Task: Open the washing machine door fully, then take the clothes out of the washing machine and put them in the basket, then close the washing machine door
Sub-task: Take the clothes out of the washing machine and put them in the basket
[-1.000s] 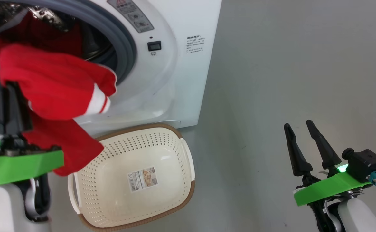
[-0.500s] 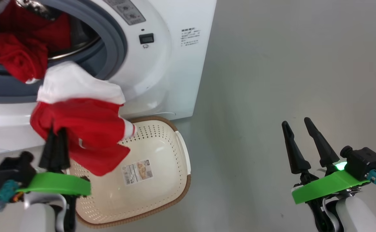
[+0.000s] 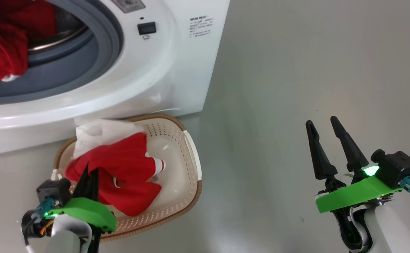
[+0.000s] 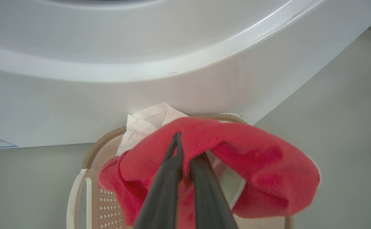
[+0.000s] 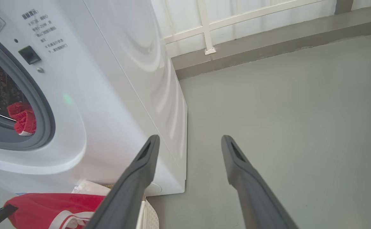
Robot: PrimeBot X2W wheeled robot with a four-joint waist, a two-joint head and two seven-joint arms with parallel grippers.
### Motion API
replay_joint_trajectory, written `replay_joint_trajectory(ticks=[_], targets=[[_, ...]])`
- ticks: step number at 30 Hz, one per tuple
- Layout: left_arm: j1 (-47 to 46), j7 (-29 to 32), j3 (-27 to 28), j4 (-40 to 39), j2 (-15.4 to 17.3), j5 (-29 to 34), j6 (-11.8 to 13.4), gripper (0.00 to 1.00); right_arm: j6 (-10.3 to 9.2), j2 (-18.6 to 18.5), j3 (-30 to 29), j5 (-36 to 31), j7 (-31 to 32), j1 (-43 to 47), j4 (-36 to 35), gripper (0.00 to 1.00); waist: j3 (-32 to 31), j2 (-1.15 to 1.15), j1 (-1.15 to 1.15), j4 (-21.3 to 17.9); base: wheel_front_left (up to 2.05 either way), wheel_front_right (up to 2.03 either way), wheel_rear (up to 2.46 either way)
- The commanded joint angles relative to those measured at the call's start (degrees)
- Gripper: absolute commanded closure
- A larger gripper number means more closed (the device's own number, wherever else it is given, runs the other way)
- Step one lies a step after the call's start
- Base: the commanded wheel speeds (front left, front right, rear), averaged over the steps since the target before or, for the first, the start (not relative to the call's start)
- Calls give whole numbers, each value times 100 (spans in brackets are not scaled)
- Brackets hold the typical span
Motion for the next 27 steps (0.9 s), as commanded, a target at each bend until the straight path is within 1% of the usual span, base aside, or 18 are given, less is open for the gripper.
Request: replay_joint_trajectory(ticks=[1,5,14,25,26,27], targets=[[-135,-33,140,108,102,69,-32,100,36,-17,121,3,-36,-64,-148,0,135,0,0,-38,0,0,0],[-376,-33,143,600,102,166,-32,100,36,2,125,-9,-36,-124,-173,0,302,0,0,-70,0,0,0],[-905,-33,166,1437,167,426,-14,100,36,16,107,-26,-36,-269,-228,0,670,0,0,-106,0,0,0],[-1435,-33,156,2190,234,528,15,100,36,37,130,-54,-36,-407,-285,0,1011,0,0,-131,0,0,0],[-1480,-33,155,2272,239,529,17,93,36,36,130,-55,-36,-412,-285,0,1029,0,0,-130,0,0,0],[-1559,-33,151,2366,250,533,19,76,36,37,128,-60,-36,-422,-288,0,1063,0,0,-129,0,0,0]])
